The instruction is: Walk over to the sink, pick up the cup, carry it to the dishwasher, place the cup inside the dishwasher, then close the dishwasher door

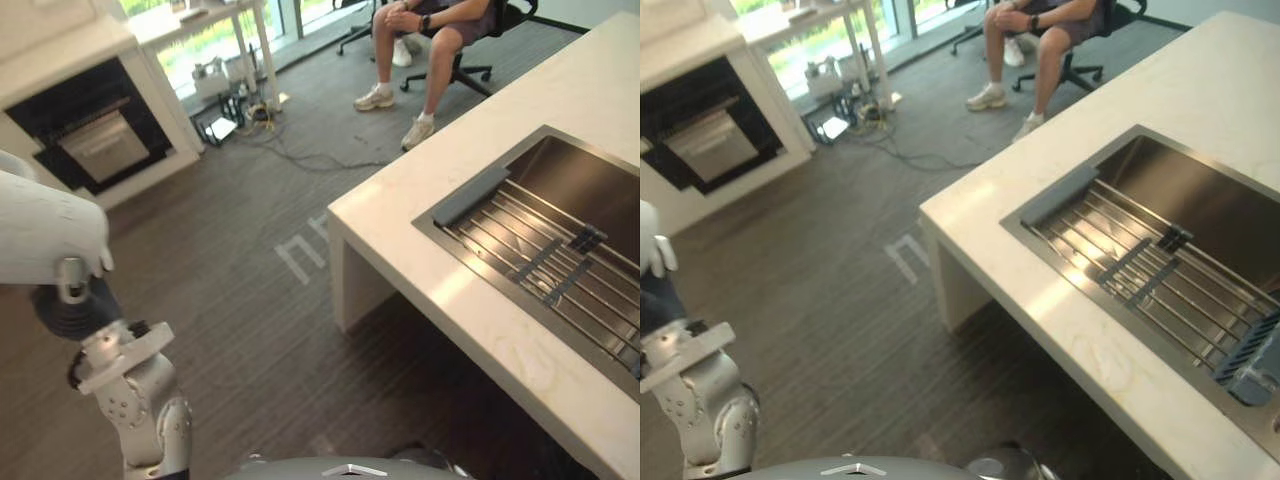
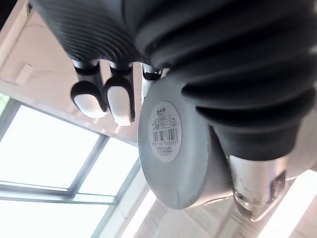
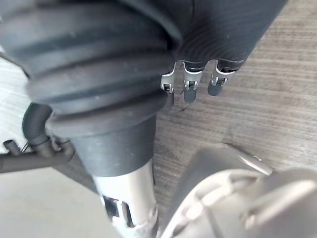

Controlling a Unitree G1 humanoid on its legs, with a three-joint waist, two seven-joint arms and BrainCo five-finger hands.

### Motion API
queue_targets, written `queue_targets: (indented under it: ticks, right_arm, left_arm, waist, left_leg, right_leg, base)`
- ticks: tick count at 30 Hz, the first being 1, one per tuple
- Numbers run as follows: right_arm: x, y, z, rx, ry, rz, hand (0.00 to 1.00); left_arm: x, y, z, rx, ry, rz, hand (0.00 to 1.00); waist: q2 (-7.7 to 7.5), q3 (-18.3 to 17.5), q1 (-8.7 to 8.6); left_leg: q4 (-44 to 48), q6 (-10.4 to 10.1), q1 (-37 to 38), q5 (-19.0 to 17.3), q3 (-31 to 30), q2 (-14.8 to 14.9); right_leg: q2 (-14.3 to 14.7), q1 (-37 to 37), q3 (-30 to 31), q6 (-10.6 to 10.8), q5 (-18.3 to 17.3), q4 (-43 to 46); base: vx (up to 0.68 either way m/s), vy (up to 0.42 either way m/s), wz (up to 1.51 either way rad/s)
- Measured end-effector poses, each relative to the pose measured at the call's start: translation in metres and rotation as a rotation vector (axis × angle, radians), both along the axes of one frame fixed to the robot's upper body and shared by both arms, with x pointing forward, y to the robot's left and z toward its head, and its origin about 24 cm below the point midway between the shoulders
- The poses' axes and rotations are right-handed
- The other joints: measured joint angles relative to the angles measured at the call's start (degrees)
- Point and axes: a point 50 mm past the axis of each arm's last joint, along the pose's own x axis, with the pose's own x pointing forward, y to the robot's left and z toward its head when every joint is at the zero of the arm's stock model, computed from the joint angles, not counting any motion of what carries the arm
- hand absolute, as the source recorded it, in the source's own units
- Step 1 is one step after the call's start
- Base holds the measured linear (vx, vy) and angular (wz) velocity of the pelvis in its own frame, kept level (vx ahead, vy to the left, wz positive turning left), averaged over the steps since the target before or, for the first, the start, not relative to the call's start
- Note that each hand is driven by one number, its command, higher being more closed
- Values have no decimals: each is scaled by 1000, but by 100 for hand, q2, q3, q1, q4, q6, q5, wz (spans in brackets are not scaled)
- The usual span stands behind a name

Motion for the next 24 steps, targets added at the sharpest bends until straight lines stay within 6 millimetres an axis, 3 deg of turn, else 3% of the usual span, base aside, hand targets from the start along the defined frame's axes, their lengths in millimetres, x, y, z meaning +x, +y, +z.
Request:
queue_targets:
  ticks: [1,3,5,6,7,8,9,10,11,12,13,16,20,21,22,24]
  right_arm:
    - [3,2,0,12,-2,9,0]
    - [7,-6,3,-14,-18,18,0]
    - [4,-16,6,-36,-7,10,0]
    - [-4,-17,5,-34,10,-3,0]
    - [-8,-7,1,-5,20,-18,0]
    - [-8,-1,-1,12,17,-23,0]
    - [-13,13,-5,49,19,-42,0]
    - [-19,22,-7,71,26,-59,0]
    - [-21,26,-8,76,29,-64,0]
    - [-24,31,-9,83,26,-69,0]
    - [-23,29,-8,70,11,-69,0]
    - [-10,28,-4,58,-57,-19,0]
    - [-6,43,-6,94,-80,-1,0]
    - [-5,44,-6,99,-84,4,0]
    - [-6,47,-5,101,-85,37,0]
    - [-3,52,-6,113,-85,72,0]
  left_arm:
    - [6,-14,-5,12,37,-82,100]
    - [6,-25,-9,7,69,-134,100]
    - [8,-31,-8,1,63,-159,100]
    - [9,-35,-6,8,54,-169,100]
    - [11,-37,-6,14,49,-176,100]
    - [14,-38,-6,23,44,-186,100]
    - [25,-48,-6,34,48,-231,100]
    - [34,-62,-9,51,66,-295,100]
    - [36,-68,-11,59,82,-324,100]
    - [38,-75,-15,72,108,-358,100]
    - [38,-80,-20,74,143,-382,100]
    - [38,-83,-18,78,147,-397,100]
    - [34,-84,-7,88,107,-413,100]
    - [32,-83,-4,90,93,-412,100]
    - [29,-82,2,92,63,-406,100]
    - [22,-79,9,95,19,-391,100]
  waist:
    - [-62,-35,-39]
    - [-73,-26,25]
    - [-35,-50,46]
    - [-67,-58,30]
    - [-3,-49,18]
    - [-8,-46,-22]
    - [-73,-50,-143]
    - [-221,-17,-218]
    - [-363,-1,-220]
    - [-727,-31,-210]
    - [-687,-73,-154]
    - [-546,-76,-23]
    - [-590,-49,31]
    - [-612,-38,58]
    - [-587,-15,130]
    - [-749,-66,172]
  left_leg:
    - [-622,-240,163,211,-133,-317]
    - [-1221,-335,262,638,-425,-660]
    - [-1275,-279,269,684,-875,-857]
    - [-1322,-147,272,680,-1267,-967]
    - [-1282,-42,186,678,-1669,-906]
    - [-1210,-8,65,668,-1886,-827]
    - [-1122,83,-198,716,-2511,-757]
    - [-1039,90,-367,738,-3063,-835]
    - [-1015,89,-383,737,-3238,-937]
    - [-972,59,-381,695,-3469,-1196]
    - [-830,-19,-440,600,-3579,-1135]
    - [-442,-88,-674,336,-3678,-911]
    - [116,-160,-758,10,-3843,-610]
    - [236,-153,-762,-74,-3879,-600]
    - [599,-119,-852,-394,-3955,-593]
    - [1161,-99,-979,-772,-4072,-644]
  right_leg:
    - [-142,193,-210,54,22,-43]
    - [-354,369,-353,194,187,15]
    - [-646,493,236,117,465,312]
    - [-936,340,1224,-191,614,771]
    - [-568,-58,2917,364,12,724]
    - [-166,-192,3759,485,-251,562]
    - [634,-348,5400,553,-515,169]
    - [1132,-352,6480,594,-482,-218]
    - [1255,-347,6896,613,-335,-416]
    - [1259,-336,7299,740,90,-618]
    - [1255,-177,7462,842,86,-744]
    - [1446,-123,7502,871,152,-792]
    - [1665,-176,7309,938,76,-139]
    - [1665,-203,7316,959,-4,37]
    - [1650,-379,7306,964,-243,570]
    - [1592,-561,7132,913,-790,1245]
  base:
    - [-147,170,113]
    - [-207,251,106]
    - [-146,264,126]
    - [-49,221,157]
    - [-17,175,164]
    - [8,50,206]
    - [28,-55,243]
    - [16,-60,240]
    - [31,-96,190]
    - [40,-56,110]
    - [123,-20,74]
    - [94,-17,11]
    - [-11,-27,19]
    - [-75,21,13]
    - [-83,31,12]
    - [-64,-18,18]
